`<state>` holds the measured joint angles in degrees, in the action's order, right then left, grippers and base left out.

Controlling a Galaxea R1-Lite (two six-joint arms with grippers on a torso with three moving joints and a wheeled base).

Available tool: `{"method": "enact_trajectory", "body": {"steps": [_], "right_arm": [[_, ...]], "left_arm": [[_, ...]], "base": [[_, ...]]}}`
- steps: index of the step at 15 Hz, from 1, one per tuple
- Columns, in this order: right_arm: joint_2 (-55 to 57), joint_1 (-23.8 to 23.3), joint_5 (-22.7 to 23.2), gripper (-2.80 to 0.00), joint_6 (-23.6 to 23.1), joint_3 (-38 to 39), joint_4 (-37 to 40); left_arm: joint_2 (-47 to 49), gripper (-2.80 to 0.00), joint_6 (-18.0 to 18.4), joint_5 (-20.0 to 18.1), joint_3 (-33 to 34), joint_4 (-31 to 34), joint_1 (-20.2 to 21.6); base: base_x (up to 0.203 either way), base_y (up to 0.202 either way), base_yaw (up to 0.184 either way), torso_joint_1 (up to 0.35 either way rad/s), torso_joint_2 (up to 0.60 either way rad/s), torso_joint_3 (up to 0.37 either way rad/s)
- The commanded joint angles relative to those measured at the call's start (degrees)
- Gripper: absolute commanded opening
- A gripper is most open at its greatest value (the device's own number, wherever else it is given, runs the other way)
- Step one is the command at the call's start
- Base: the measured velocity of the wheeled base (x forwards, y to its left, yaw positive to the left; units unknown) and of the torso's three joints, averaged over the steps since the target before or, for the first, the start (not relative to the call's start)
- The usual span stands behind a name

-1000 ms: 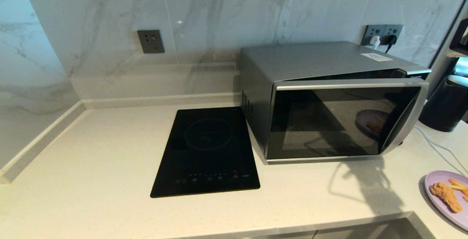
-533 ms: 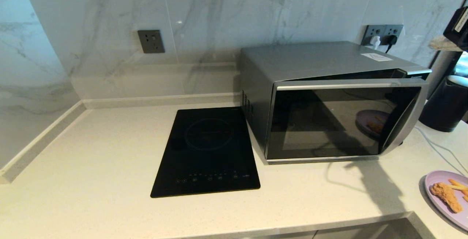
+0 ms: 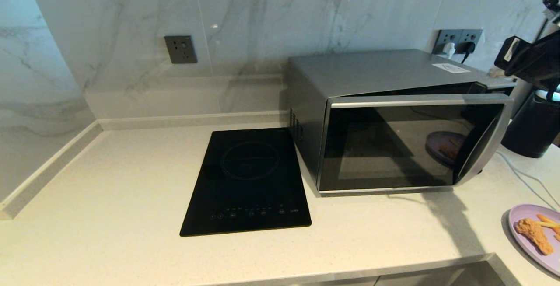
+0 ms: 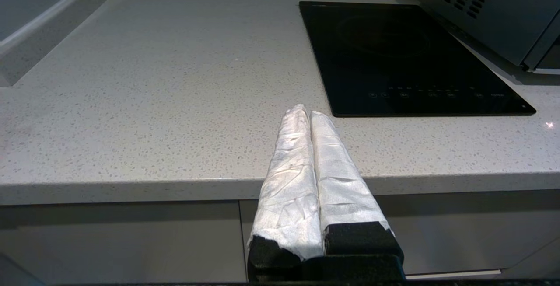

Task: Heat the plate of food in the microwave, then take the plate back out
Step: Open the microwave oven

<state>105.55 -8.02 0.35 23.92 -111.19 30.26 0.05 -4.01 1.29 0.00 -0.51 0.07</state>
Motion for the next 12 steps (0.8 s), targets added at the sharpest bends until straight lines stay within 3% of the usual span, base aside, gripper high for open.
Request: {"method": "enact_trajectory", "body": {"steps": [1, 12], "right_arm": [[3.1, -0.06, -0.16, -2.8, 0.0, -0.76, 0.15], [0.94, -0.33, -0.56, -2.8, -0.03, 2.22, 4.11]], "left_arm": [[0.04, -2.8, -0.03, 0.03, 0.0, -0.02, 0.01], [0.04, -2.8, -0.03, 0.03, 0.0, -0.02, 0.01]], "base": [[0.0, 0.0, 0.0, 0.0, 0.0, 0.0], [0.0, 0.0, 0.0, 0.0, 0.0, 0.0]]}}
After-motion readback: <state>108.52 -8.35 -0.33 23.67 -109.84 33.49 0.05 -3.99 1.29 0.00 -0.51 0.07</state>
